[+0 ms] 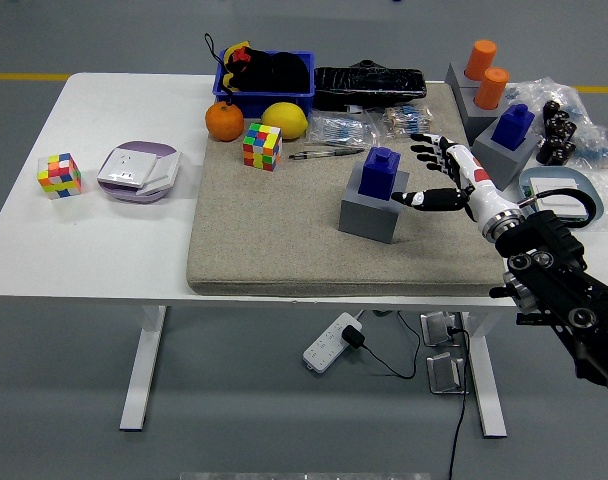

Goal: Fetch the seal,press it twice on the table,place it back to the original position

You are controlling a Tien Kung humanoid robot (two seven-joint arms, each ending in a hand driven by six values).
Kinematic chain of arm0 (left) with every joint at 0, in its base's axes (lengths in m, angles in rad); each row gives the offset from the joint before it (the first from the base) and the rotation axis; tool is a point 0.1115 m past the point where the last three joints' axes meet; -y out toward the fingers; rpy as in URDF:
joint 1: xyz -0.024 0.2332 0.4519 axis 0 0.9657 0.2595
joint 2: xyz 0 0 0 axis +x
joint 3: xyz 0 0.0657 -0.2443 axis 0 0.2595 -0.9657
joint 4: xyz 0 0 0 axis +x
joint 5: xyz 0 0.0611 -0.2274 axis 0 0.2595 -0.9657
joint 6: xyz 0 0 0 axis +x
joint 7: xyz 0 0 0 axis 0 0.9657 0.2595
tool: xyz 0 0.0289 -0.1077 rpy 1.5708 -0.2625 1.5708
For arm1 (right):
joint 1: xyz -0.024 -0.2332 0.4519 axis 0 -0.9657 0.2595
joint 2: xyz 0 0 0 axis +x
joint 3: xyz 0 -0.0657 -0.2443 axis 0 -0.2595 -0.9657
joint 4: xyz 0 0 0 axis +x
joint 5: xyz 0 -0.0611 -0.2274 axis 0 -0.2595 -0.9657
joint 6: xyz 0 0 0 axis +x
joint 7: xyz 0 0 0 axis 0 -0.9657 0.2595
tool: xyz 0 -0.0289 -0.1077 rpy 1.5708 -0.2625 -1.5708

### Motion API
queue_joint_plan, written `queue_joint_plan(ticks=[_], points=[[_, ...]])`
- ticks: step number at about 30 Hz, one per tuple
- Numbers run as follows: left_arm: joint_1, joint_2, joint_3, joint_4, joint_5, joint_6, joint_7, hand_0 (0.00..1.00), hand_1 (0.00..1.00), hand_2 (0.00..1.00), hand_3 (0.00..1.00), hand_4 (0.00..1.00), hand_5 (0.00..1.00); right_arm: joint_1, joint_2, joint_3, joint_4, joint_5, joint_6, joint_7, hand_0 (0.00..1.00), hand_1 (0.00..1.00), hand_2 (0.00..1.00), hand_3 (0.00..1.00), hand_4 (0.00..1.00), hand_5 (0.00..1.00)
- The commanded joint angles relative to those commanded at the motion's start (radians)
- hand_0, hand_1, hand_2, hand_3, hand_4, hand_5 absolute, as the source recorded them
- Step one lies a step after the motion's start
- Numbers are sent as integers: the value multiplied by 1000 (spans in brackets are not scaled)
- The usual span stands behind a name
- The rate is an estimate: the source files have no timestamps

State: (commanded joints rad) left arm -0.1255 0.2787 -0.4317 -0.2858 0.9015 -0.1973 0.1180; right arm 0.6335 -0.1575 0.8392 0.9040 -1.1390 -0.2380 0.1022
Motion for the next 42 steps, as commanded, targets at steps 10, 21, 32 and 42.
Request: queue_joint_plan(ticks=[10,21,32,42], points=[[-1,2,13,0,-3,-1,0,823,789,756,812,724,363,38,34,-49,-51,24,-30,30,851,810,820,855,974,2],[-3,0,20,0,-3,-2,0,823,789,756,812,726,364,62,66,-85,-87,39,-66,58,819,774,772,799,935,2],[-3,-2,24,0,-3,-2,0,823,789,755,812,726,364,72,81,-126,-119,47,-94,70,802,744,742,775,899,2],[-7,-1,29,0,-6,-3,1,823,790,757,812,727,363,86,92,-156,-143,68,-127,91,769,700,691,717,824,2]])
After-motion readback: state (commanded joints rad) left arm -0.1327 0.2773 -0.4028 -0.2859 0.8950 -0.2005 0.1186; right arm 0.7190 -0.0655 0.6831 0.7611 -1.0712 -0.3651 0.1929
